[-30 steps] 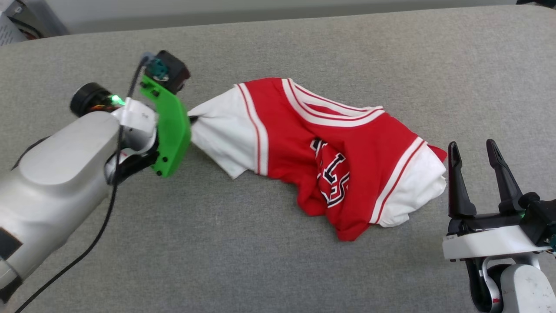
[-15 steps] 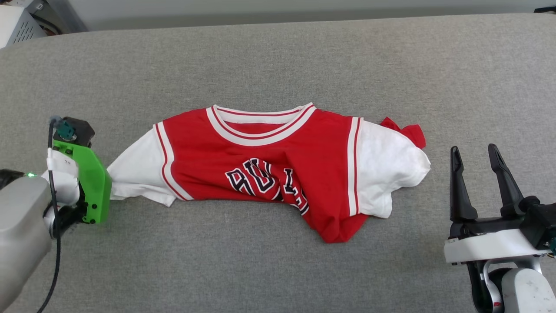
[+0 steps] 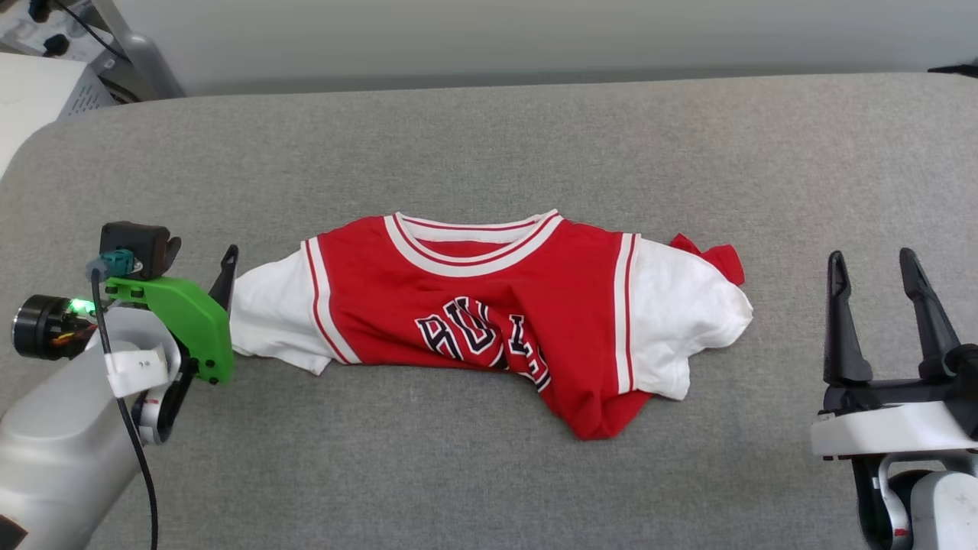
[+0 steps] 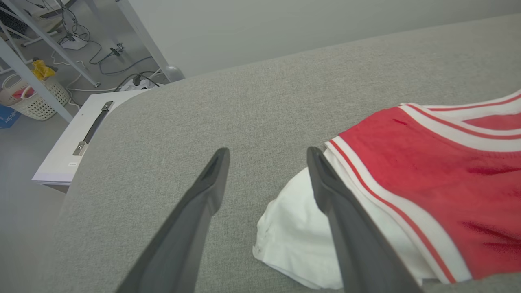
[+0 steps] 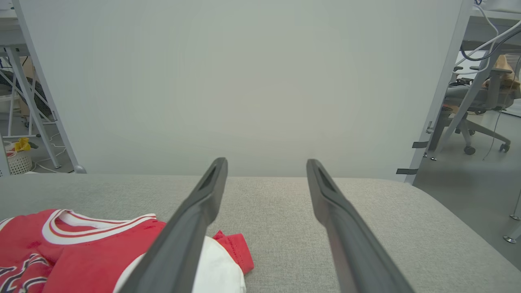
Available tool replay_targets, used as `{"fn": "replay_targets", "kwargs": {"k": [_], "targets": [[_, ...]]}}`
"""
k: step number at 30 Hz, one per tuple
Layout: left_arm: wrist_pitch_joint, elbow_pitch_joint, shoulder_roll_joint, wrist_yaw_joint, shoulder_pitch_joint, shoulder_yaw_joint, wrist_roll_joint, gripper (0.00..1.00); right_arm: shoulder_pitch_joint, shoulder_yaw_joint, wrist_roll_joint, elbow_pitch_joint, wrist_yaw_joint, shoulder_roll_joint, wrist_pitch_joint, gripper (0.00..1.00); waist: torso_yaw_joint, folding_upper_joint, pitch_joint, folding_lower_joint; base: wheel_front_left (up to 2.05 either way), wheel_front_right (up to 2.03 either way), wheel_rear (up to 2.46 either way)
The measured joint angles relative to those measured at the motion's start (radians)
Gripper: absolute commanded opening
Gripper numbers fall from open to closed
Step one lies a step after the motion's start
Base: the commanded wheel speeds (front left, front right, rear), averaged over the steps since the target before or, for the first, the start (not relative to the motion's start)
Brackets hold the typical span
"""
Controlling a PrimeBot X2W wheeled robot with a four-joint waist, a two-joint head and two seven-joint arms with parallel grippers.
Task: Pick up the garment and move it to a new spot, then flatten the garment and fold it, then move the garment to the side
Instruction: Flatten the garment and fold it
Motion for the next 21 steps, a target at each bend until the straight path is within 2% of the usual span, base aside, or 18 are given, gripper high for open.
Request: {"fn": "replay_targets", "kwargs": {"k": [3,5,9,11,15,19,21], "targets": [[-0.032,-0.081,-0.003,0.071,0.046,0.058,0.025,1.00,-0.007,-0.018,-0.018,-0.020,0.000,-0.002,0.000,1.00,0.014,0.0000,-0.021,0.0000,0.00,0.00,0.00],[-0.031,-0.173,-0.002,0.128,0.081,0.139,0.076,1.00,-0.022,-0.019,-0.030,-0.030,0.000,-0.021,0.000,1.00,0.026,0.0000,-0.030,0.0000,0.00,0.00,0.00],[-0.032,-0.389,-0.006,0.255,0.209,0.346,0.247,1.00,-0.073,0.000,-0.026,-0.015,0.000,-0.108,0.000,1.00,0.048,0.0000,-0.044,0.0000,0.00,0.00,0.00],[-0.032,-0.483,-0.029,0.300,0.310,0.435,0.332,1.00,-0.094,0.018,-0.007,0.012,0.000,-0.160,0.000,1.00,0.058,0.0000,-0.050,0.0000,0.00,0.00,0.00],[-0.032,-0.586,-0.094,0.345,0.466,0.566,0.475,1.00,-0.121,0.087,0.054,0.108,0.000,-0.275,0.033,1.00,0.071,0.0000,-0.062,0.0000,0.00,0.00,0.00],[-0.032,-0.655,-0.162,0.353,0.585,0.686,0.594,1.00,-0.162,0.181,0.172,0.132,0.000,-0.386,0.211,1.00,0.080,0.0000,-0.070,0.0000,0.00,0.00,0.00],[-0.032,-0.681,-0.199,0.352,0.640,0.738,0.644,1.00,-0.186,0.245,0.242,0.137,0.000,-0.452,0.336,1.00,0.081,0.0000,-0.068,0.0000,0.00,0.00,0.00]]}}
